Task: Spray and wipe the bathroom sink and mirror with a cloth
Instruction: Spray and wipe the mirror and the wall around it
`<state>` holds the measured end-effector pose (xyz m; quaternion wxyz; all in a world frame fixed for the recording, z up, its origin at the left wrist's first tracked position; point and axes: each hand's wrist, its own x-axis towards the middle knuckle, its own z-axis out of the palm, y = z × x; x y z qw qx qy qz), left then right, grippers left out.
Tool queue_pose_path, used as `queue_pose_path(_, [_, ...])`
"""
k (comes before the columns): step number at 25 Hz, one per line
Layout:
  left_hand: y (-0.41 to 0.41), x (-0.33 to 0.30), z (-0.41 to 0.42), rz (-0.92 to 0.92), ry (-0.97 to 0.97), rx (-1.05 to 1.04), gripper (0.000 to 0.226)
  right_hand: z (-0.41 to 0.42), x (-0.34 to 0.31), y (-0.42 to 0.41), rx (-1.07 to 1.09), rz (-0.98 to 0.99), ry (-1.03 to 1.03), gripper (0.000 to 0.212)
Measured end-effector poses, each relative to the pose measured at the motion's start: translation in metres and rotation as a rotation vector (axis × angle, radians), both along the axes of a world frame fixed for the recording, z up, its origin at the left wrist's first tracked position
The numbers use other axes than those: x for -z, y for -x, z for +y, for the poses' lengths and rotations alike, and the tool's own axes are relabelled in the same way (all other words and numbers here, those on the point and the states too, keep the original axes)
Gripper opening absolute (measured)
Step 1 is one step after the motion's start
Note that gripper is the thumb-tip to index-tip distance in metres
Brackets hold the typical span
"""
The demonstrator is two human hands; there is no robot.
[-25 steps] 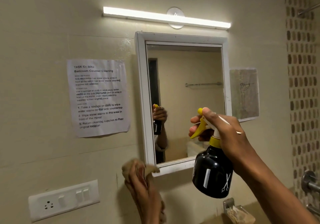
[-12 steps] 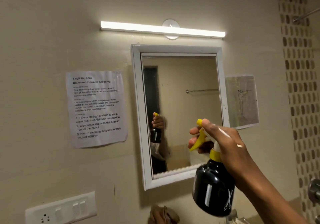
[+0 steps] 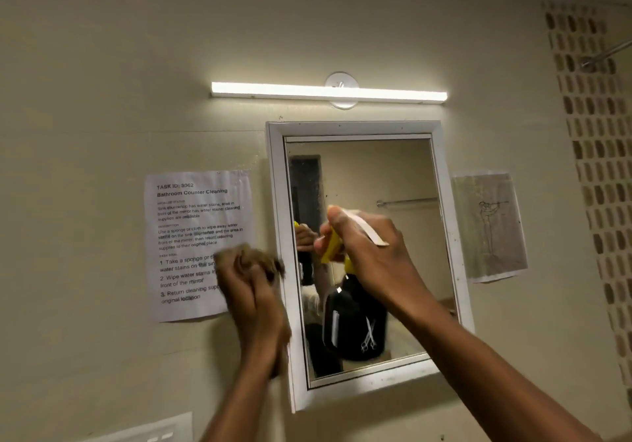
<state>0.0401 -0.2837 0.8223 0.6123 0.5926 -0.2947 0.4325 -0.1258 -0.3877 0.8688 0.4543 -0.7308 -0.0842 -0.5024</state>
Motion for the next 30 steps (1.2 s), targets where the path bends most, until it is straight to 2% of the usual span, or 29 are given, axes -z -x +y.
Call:
queue_pose_path(1, [-0.005,-0.035,0.001,-0.01,0.087,0.012,0.017,0.006,-0.015,-0.002,0.027,-0.033,0.031,0.039])
queue_pose_path(2, [-0.005,-0.068,0.004,-0.035,0.087,0.013,0.019,0.01,-0.029,-0.004,0.053,-0.057,0.049,0.039])
queue_pose_path(3, [-0.004,-0.097,0.001,-0.089,0.05,-0.043,0.023,0.011,-0.042,-0.007,0.071,-0.072,0.047,0.04])
queue_pose_path(8, [-0.001,-0.184,-0.006,-0.067,-0.131,-0.064,0.039,0.008,-0.08,-0.015,0.105,-0.099,-0.002,0.039])
queue_pose_path(10, [-0.002,-0.195,-0.009,-0.01,-0.138,-0.056,0.04,0.002,-0.087,-0.012,0.089,-0.124,-0.063,0.04])
queue_pose_path(12, [-0.002,-0.195,-0.012,-0.028,-0.153,-0.058,0.04,-0.009,-0.09,-0.007,0.051,-0.122,-0.161,0.039])
queue_pose_path(18, [-0.006,-0.202,-0.026,-0.142,-0.261,-0.235,0.046,-0.056,-0.089,0.004,0.261,-0.12,-0.219,0.038])
queue_pose_path(22, [-0.007,-0.213,-0.044,-0.183,-0.347,-0.315,0.047,-0.088,-0.088,0.023,0.331,-0.12,-0.305,0.034])
queue_pose_path(27, [-0.009,-0.222,-0.062,-0.203,-0.399,-0.419,0.049,-0.124,-0.085,0.04,0.415,-0.135,-0.37,0.04])
queue_pose_path(30, [-0.014,-0.224,-0.068,-0.267,-0.447,-0.56,0.046,-0.135,-0.083,0.05,0.449,-0.074,-0.352,0.037])
